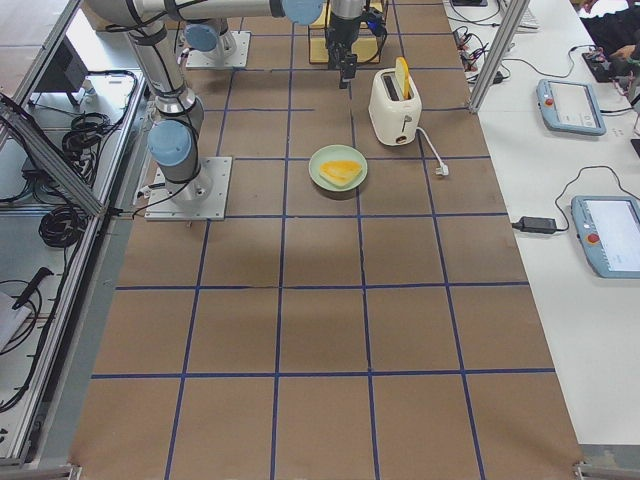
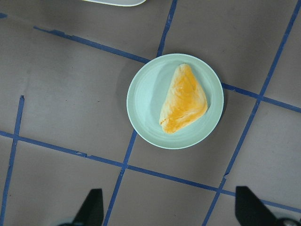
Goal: Press toaster with right arm
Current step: 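Move the right gripper from above the plate toward the toaster's side lever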
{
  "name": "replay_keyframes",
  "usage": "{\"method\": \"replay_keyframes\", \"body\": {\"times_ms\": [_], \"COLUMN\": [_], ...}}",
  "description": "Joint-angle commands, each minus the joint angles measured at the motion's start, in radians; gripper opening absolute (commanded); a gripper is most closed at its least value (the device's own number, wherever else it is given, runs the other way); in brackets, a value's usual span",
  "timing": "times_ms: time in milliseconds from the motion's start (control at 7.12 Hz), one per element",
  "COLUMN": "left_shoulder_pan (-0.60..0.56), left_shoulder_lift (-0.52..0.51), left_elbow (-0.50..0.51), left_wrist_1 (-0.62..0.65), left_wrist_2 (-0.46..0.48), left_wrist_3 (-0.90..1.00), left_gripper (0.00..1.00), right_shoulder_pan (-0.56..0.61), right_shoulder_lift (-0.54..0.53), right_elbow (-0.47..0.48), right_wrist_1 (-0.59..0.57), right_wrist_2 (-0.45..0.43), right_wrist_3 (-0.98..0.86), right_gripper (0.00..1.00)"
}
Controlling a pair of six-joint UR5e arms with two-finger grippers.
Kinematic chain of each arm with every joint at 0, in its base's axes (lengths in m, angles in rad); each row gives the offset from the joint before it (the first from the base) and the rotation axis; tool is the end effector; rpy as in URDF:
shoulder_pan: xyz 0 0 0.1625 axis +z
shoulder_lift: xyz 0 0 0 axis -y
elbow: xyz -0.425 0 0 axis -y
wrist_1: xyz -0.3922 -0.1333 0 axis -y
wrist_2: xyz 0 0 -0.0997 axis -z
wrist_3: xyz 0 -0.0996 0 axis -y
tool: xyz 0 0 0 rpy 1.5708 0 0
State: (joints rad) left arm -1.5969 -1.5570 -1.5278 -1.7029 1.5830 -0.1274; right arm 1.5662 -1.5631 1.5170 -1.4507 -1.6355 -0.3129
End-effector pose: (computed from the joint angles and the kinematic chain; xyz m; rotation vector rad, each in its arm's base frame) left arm -0.1445 -0.4740 0.5029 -0.1573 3.1175 0.1158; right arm 0.1246 -0.4877 0.4991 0.4776 -3.0496 -0.1286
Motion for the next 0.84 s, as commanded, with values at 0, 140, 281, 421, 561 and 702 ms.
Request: {"method": "replay_keyframes", "body": {"times_ms": [0, 140, 281, 421, 561, 702], "left_shoulder_pan": [0.000, 0.000, 0.000, 0.000, 0.000, 0.000], "left_shoulder_lift": [0.000, 0.000, 0.000, 0.000, 0.000, 0.000], "left_elbow": [0.000, 0.000, 0.000, 0.000, 0.000, 0.000], "left_wrist_1": [0.000, -0.001, 0.000, 0.000, -0.001, -0.001], "left_wrist_2": [0.000, 0.000, 0.000, 0.000, 0.000, 0.000], "left_wrist_3": [0.000, 0.000, 0.000, 0.000, 0.000, 0.000], "left_gripper": [1.00, 1.00, 1.00, 1.00, 1.00, 1.00], "right_shoulder_pan": [0.000, -0.003, -0.003, -0.009, -0.026, -0.050], "right_shoulder_lift": [0.000, 0.002, 0.005, 0.015, 0.018, 0.038], "right_elbow": [0.000, 0.000, -0.001, -0.003, -0.003, -0.009], "right_wrist_1": [-0.002, 0.001, 0.001, 0.000, 0.000, -0.023], "right_wrist_2": [0.002, 0.003, 0.009, 0.014, 0.020, 0.048], "right_wrist_3": [0.002, 0.002, 0.003, 0.003, 0.002, -0.017], "right_gripper": [1.00, 1.00, 0.99, 0.95, 0.89, 0.67]}}
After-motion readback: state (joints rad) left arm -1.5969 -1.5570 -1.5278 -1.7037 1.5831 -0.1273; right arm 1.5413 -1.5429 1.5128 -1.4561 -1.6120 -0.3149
